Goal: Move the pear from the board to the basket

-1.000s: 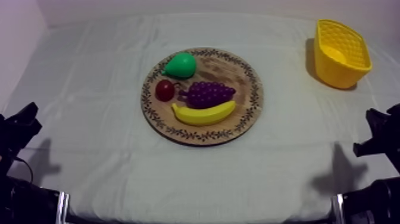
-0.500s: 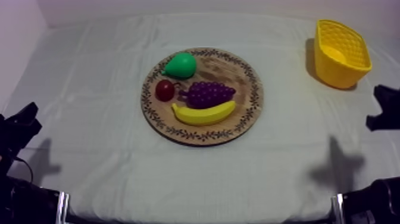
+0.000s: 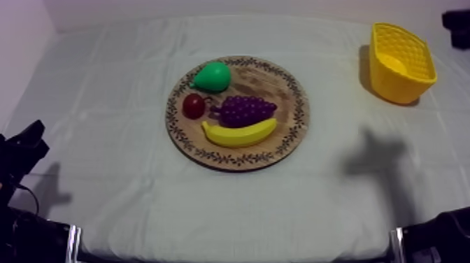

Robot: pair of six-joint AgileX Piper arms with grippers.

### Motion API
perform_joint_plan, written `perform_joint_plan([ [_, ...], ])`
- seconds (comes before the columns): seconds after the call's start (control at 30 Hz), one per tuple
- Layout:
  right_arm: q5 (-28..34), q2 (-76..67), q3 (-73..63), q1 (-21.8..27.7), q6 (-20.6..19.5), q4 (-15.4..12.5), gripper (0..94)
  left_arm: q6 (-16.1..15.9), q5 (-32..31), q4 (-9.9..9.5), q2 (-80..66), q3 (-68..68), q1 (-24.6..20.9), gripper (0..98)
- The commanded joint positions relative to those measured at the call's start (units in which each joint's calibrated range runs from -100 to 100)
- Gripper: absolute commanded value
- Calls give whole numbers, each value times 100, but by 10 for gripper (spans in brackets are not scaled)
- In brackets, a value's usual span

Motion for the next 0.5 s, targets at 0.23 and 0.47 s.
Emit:
perform_joint_plan([
  [0.23,486,1581,-1806,-591,92,-1,6,-1,-1,2,0,5,-1,1],
  [0.47,684,2611,-2634,-958,463,-185,9,-1,-1,2,0,5,-1,1],
])
